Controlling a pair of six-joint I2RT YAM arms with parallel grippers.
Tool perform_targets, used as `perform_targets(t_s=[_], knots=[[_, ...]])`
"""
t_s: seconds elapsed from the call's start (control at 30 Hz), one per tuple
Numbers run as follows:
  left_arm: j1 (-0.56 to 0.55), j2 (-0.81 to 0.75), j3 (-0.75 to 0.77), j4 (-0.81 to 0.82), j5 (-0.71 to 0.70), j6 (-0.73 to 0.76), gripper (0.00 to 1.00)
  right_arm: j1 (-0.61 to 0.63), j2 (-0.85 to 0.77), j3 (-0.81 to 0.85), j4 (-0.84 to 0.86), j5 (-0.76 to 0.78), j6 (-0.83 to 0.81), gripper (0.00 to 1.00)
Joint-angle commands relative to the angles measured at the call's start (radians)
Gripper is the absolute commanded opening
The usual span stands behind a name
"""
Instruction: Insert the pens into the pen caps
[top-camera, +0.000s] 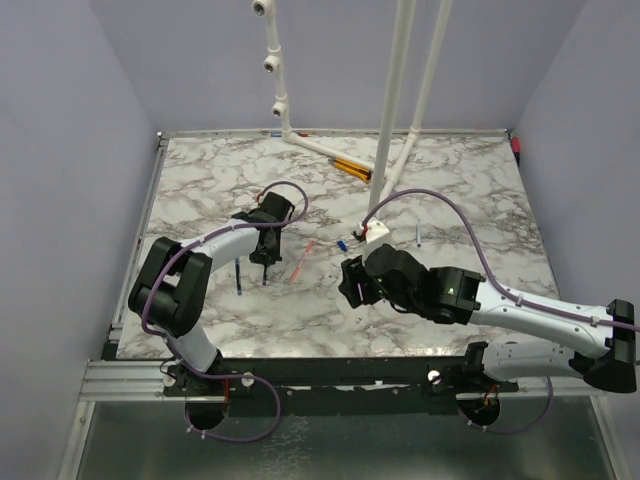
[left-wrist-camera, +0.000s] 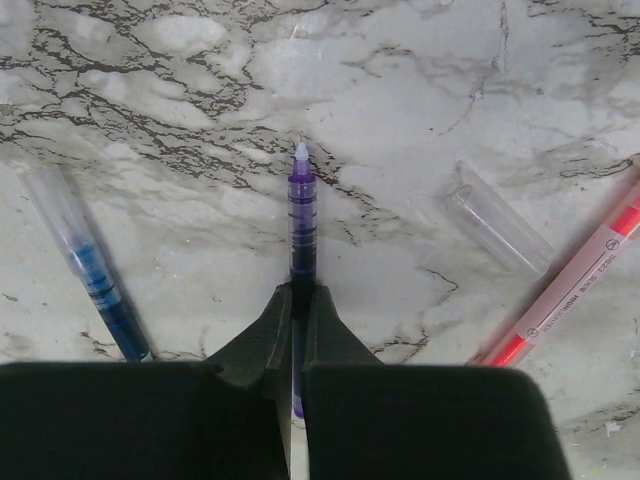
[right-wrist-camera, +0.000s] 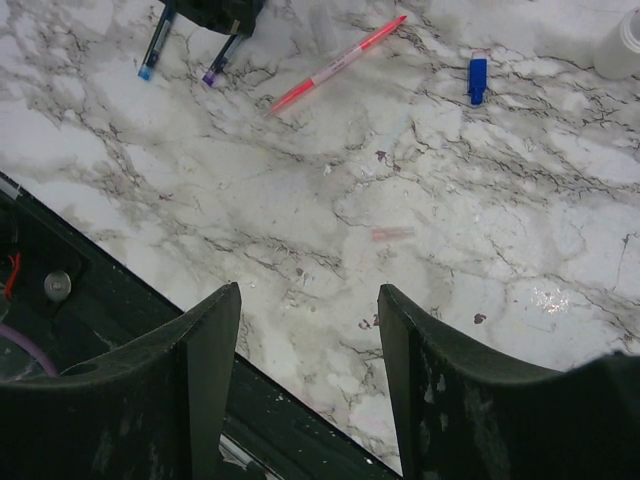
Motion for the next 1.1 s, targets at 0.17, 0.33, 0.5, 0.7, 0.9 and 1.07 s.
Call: perform_targets(t_s=[0.17,0.33,0.5,0.7,0.9,1.07], knots=[[-0.009,-0.103,-0.014,-0.005,0.035,0.01,0.0,-0.008,-0.028,0.015,-0.035,-0.028,0.007,0.6],[-0.021,-0.212,0.011,-0.005,0.129,0.025,0.0,-0.008,-0.031,0.022,-0.037,-0.022,0.001,0.6],[-0.035,-0.312,0.008,0.016,0.272,0.046,0.0,-0.01,-0.043,0.019,-0.034,-0.005,-0.024,0.6],[-0.047,-0.454,-0.075,0.144,0.494,0.068,0.0,-0.091,-0.036,0.025,0.022,-0.151,-0.051,0.6],[-0.056,-0.581,-0.149,0.263,0.668,0.059,0.0,-0.137,-0.012,0.074,0.086,-0.272,-0.052,0.6],[-0.058,-0.655,-0.195,0.339,0.803,0.043,0.0,-0.174,0.009,0.116,0.141,-0.338,-0.034,0.61]])
